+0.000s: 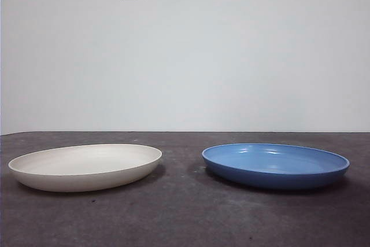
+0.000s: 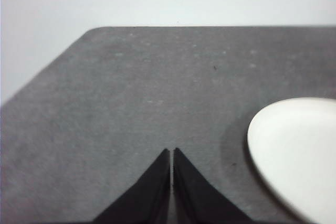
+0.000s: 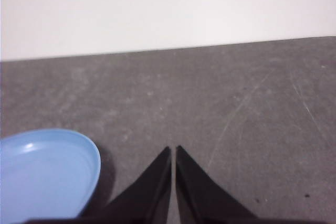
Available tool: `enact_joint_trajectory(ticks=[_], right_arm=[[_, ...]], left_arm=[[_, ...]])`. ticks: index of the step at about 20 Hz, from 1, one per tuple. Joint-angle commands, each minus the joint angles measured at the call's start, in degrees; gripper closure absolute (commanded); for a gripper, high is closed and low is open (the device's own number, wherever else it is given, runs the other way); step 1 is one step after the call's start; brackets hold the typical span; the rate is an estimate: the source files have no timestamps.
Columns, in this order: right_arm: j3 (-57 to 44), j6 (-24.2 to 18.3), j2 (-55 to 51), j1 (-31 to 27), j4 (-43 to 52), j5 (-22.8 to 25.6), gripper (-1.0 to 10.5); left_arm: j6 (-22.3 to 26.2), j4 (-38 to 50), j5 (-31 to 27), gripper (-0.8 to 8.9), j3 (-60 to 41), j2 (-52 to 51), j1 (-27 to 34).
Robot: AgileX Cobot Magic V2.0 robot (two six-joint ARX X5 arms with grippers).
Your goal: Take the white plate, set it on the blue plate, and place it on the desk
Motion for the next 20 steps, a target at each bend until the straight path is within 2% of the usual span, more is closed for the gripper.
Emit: enact_joint_trajectory(ticks=[1, 4, 6, 11, 16, 20], right_arm=[[-0.2, 1.5, -0.1, -0.1, 1.7, 0.0, 9.4], [-0.2, 1.5, -0.1, -0.1, 1.7, 0.0, 9.4], [-0.2, 2.4, -0.1, -0.1, 1.7, -0.1, 9.4], [-0.2, 9.1, -0.1, -0.1, 0.9, 0.3, 9.4], [-0.1, 10.0, -0.1, 0.0, 1.4, -1.2, 9.4], [-0.1, 10.0, -0.1, 0.0, 1.3, -4.9, 9.4]], left_arm=[[-11.6, -0.1, -0.1, 8.03, -0.7, 0.0, 0.1], [-14.4, -0.1, -0.1, 8.03, -0.7, 0.0, 0.1], [-14.6, -0.1, -0.1, 8.03, -0.7, 0.0, 0.1], [-17.3, -0.1, -0.1, 8.03, -0.7, 0.0, 0.1], [-17.4, -0.2, -0.1, 8.03, -0.7, 0.0, 0.1], [-17.6, -0.2, -0.1, 8.03, -0.6, 0.0, 0.1]])
